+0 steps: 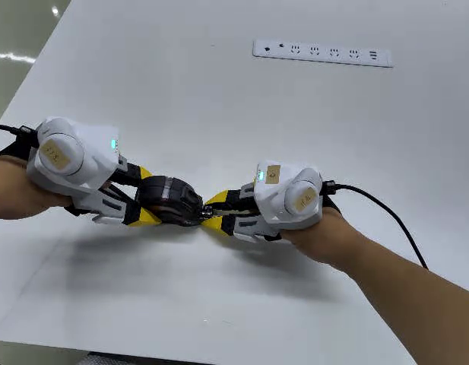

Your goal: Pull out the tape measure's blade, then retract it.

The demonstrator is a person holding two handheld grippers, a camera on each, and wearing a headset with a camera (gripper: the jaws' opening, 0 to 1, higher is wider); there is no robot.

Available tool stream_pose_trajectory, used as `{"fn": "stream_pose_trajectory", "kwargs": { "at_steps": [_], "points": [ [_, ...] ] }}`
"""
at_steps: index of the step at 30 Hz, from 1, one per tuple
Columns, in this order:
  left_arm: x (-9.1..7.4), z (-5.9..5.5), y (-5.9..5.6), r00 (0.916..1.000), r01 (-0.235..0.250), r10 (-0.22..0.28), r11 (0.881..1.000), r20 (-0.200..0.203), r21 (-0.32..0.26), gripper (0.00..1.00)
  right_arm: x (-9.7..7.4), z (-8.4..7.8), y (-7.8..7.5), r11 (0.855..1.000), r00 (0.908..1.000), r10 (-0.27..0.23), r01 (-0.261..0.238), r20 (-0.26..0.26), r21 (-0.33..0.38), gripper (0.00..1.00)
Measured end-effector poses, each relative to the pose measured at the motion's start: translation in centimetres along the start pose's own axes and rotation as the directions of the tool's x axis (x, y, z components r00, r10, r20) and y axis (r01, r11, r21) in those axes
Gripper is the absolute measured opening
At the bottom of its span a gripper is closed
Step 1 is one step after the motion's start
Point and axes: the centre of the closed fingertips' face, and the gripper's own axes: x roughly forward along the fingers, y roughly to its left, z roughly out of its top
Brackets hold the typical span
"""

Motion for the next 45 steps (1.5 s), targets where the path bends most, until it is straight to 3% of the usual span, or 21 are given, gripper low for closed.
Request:
{"fn": "stream_pose_trajectory", "kwargs": {
  "at_steps": [11, 21, 45],
  "points": [
    [0.0, -0.1, 0.0, 1.0000, -0.004, 0.004, 1.000, -0.002, 0.024, 0.26, -0.1, -0.1, 0.0, 0.999, 0.9999, 0.006, -0.007, -0.012, -0.045, 0.09],
    [-0.1, 0.0, 0.0, 1.0000, -0.007, 0.007, 1.000, -0.001, 0.019, 0.26, -0.2, -0.1, -0.1, 0.999, 0.9999, 0.009, -0.009, -0.014, -0.039, 0.08],
    [-0.1, 0.0, -0.1, 1.0000, -0.007, 0.007, 1.000, -0.002, 0.010, 0.26, -3.1, -1.6, -0.1, 0.999, 0.9989, -0.038, 0.038, -0.028, 0.002, 0.09]
  ]
}}
